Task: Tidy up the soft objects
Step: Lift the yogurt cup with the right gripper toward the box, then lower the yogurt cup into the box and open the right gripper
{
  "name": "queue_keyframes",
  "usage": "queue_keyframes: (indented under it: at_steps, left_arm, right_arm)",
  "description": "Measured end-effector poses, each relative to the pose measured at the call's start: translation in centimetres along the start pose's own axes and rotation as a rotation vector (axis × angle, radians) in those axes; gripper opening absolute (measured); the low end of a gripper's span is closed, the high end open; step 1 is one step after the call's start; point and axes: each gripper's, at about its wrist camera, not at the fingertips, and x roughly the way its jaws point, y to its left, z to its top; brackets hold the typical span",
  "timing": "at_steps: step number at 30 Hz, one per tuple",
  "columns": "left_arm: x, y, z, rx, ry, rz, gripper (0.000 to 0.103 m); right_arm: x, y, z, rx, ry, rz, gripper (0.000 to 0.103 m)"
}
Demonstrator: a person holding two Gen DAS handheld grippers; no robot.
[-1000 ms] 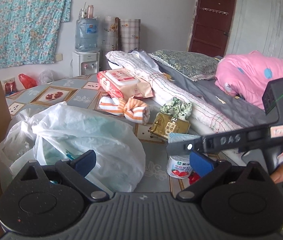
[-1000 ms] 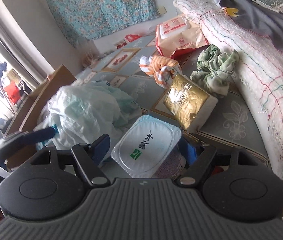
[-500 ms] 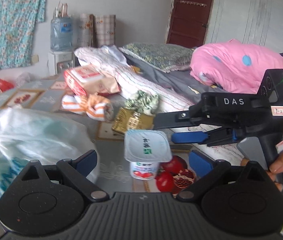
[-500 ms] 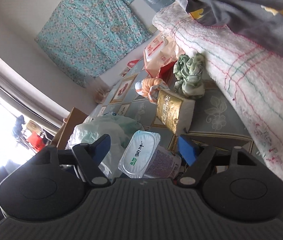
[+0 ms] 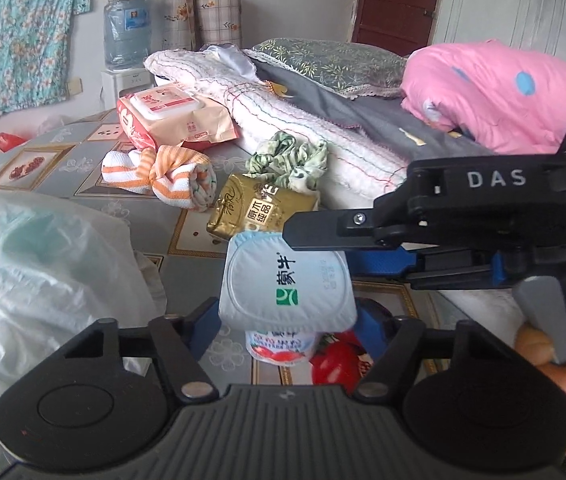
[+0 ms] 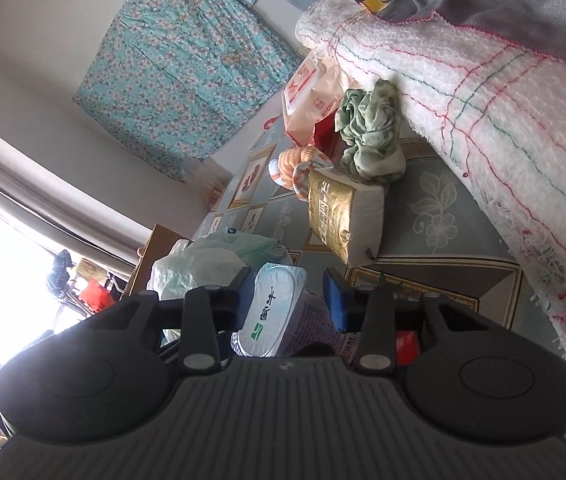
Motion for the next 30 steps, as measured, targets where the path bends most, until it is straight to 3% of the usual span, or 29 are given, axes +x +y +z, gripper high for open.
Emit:
queue_keyframes:
  at_steps: [5,18,30]
  left_arm:
    - [0.8,0.0,0.0,-0.011,-0.018,-0.002,0.064]
    - [0.1,-0.1,0.0,-0.016,-0.106,-0.011,0.063]
    - [-3.6,0.9,3.3,-0.046,-0.24,0.047,0.063]
  right_arm:
    - [0.6,-0.3,0.1,0.007,0.012,0.002,0.029]
    - [0.2,0.4,0.5,-0.022,-0.005,0.018,0.028]
    - [0.4,6.0,4.1,-0.142,-0.036,0.104,0.028]
